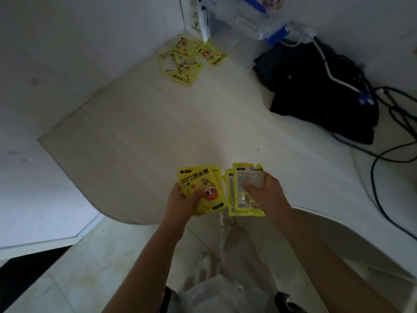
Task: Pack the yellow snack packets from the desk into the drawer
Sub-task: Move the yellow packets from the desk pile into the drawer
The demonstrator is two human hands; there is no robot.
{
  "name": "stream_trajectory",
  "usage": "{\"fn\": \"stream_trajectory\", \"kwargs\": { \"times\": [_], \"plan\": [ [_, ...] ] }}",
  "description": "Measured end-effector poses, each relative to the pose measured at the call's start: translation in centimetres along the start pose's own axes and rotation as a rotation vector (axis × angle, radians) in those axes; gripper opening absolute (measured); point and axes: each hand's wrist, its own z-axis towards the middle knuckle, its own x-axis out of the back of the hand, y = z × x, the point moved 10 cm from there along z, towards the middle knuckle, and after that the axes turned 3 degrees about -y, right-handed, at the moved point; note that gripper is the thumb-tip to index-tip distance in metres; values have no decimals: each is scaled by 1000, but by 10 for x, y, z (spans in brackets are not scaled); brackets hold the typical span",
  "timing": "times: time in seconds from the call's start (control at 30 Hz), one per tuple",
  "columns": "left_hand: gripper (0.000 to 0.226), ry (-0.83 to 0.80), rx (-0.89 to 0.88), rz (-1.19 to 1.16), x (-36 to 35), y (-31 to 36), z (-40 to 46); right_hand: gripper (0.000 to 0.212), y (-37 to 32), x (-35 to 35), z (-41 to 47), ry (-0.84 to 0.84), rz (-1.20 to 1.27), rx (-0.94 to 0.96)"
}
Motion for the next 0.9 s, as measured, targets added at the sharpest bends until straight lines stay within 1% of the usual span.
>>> {"fn": "stream_trajectory", "kwargs": {
  "times": [0.23, 0.3, 0.43, 0.67, 0.8, 0.9],
  "plan": [
    [32, -39, -2, 47, 15, -28, -38, 30, 42, -6, -65, 74, 105, -73],
    [32, -65, -9, 78, 10, -32, -46, 31, 57, 0, -81, 111, 99, -94],
    [32, -124, -23, 140, -9, -40, -63, 27, 90, 12, -112, 142, 160, -163],
    [32, -273, -64, 315, -72, -63, -101, 20, 158, 55, -169, 228, 289, -241],
    [32, -326, -87, 407, -124, -82, -133, 21, 214, 90, -205, 278, 354, -278],
    [27, -366, -96, 454, -171, -103, -162, 18, 261, 119, -229, 319, 376, -309]
  ]
}}
